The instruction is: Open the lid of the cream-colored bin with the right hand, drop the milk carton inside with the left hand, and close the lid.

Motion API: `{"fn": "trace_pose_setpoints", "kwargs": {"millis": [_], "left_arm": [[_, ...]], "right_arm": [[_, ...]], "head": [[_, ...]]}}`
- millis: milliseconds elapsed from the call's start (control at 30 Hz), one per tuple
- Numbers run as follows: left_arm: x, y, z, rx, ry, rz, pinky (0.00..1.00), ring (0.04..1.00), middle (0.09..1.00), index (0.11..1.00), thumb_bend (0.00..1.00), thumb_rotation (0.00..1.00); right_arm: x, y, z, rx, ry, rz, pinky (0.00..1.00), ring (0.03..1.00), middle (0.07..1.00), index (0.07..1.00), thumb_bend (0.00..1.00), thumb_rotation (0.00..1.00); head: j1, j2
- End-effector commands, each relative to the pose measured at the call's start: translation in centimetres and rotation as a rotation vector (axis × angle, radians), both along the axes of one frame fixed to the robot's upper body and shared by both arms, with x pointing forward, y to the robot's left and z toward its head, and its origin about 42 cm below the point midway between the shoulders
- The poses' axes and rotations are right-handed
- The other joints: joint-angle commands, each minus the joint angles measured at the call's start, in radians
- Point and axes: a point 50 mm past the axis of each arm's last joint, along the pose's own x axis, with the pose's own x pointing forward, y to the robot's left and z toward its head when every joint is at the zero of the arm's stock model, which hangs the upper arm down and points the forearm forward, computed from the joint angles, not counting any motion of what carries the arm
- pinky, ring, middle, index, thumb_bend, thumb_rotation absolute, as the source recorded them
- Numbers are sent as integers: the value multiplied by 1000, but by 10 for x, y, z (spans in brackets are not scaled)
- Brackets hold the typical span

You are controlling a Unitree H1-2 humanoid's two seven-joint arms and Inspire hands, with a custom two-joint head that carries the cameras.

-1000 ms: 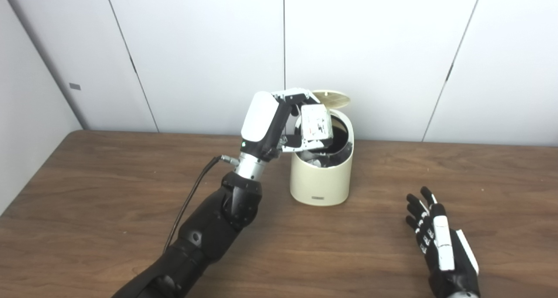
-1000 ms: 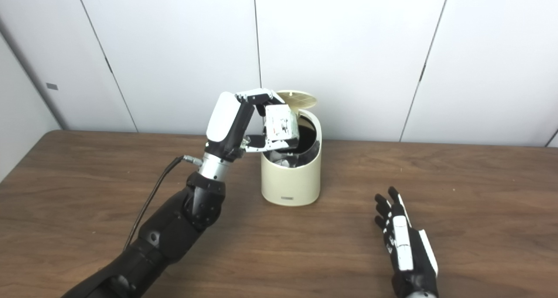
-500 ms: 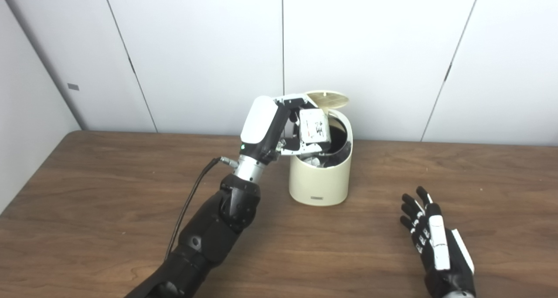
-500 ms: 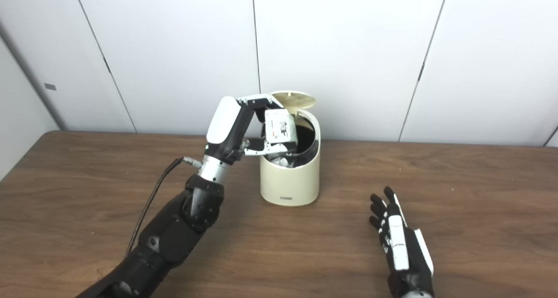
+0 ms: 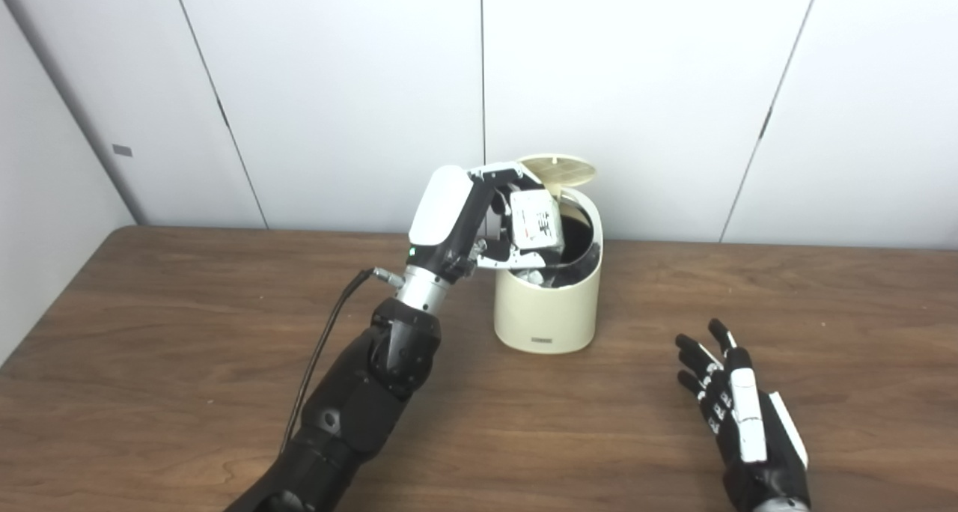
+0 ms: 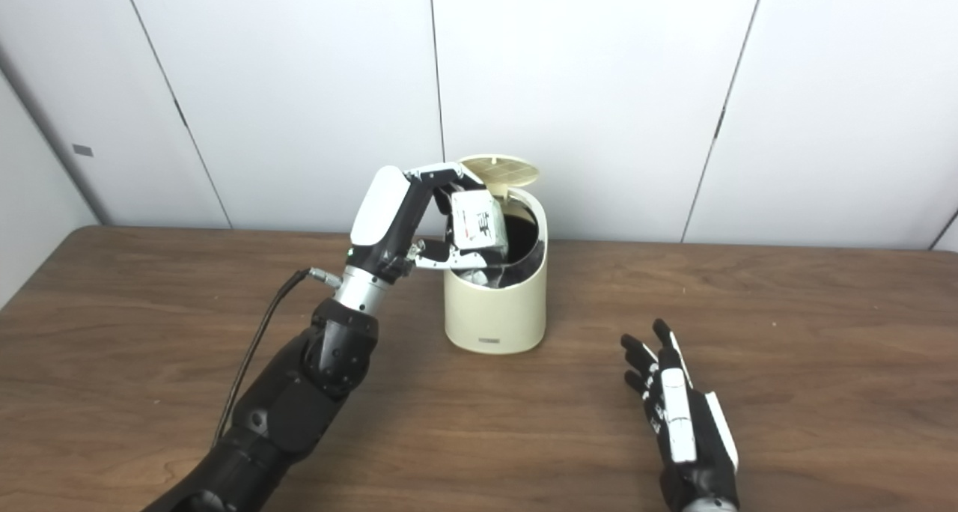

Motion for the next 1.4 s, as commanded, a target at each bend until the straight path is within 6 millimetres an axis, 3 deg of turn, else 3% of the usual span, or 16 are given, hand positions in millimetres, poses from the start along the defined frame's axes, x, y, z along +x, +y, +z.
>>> {"fn": "trace_pose_setpoints", "kwargs": {"millis": [0, 933, 1100, 1333, 1367], "left_arm": [[4, -1, 22, -33, -58, -18, 401, 460, 554, 549, 1000, 80], [4, 2, 25, -16, -14, -51, 455, 502, 586, 579, 1000, 116], [4, 3, 25, 13, 8, -73, 474, 521, 605, 595, 1000, 213], [5, 1, 27, -3, 17, -66, 465, 509, 590, 583, 1000, 253], [4, 0, 27, -10, 23, -64, 461, 506, 589, 581, 1000, 221]], "right_arm": [[4, 3, 15, -2, -70, 13, 906, 913, 871, 994, 548, 1000], [5, 7, 19, -9, -69, 7, 872, 881, 833, 979, 541, 1000], [4, 7, 20, -13, -68, 5, 882, 888, 835, 980, 537, 1000], [5, 6, 20, -18, -69, 4, 873, 886, 841, 980, 548, 1000], [4, 5, 20, -19, -69, 4, 874, 885, 839, 980, 547, 1000]], "head": [[1, 1], [-6, 9], [-7, 9], [-7, 16], [-6, 15]]}}
